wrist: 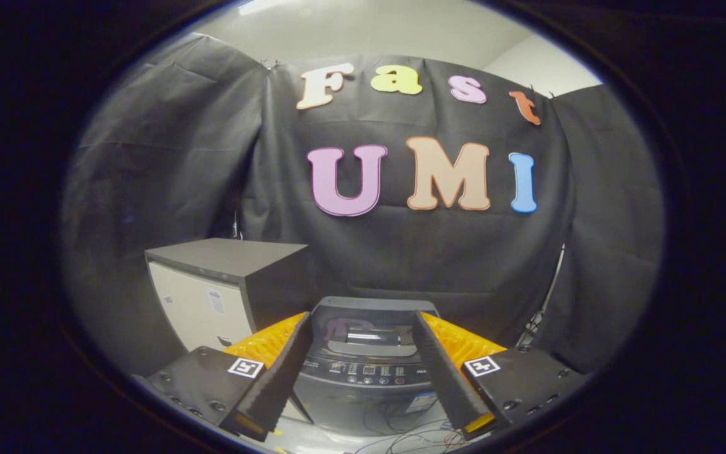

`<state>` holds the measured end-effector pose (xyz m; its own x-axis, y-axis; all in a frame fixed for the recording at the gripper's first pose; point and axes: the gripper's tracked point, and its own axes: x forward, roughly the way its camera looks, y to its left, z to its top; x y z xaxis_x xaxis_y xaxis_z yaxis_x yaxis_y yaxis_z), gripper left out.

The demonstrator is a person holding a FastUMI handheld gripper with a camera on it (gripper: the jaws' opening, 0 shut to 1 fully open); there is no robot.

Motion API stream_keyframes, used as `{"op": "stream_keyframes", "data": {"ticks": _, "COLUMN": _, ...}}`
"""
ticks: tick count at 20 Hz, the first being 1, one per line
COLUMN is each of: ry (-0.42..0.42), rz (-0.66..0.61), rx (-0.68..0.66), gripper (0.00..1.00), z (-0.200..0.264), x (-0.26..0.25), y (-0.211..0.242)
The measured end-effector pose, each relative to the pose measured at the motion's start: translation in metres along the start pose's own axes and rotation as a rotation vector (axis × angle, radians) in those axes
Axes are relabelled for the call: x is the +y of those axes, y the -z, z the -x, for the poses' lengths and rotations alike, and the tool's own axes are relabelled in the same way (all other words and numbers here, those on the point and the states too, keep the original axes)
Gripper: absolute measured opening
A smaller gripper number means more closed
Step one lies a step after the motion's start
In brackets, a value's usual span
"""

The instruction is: Put the clothes into the washing machine and then close the washing machine lid.

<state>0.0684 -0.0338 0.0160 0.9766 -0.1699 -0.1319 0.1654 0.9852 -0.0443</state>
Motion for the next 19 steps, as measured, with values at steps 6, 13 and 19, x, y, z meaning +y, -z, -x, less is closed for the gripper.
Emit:
{"op": "stream_keyframes", "data": {"ticks": 6, "ry": 0.025, "rz": -0.039, "rx": -0.046, "gripper": 0.99, "z": 0.03, "x": -0.029, "y": -0.02}}
{"op": "stream_keyframes", "data": {"ticks": 13, "ry": 0.021, "rz": -0.048, "rx": -0.026, "gripper": 0.99, "z": 0.042, "x": -0.034, "y": -0.015}}
{"op": "stream_keyframes", "data": {"ticks": 19, "ry": 0.005, "rz": -0.051, "rx": -0.022, "gripper": 0.99, "z": 0.054, "x": -0.016, "y": -0.009}}
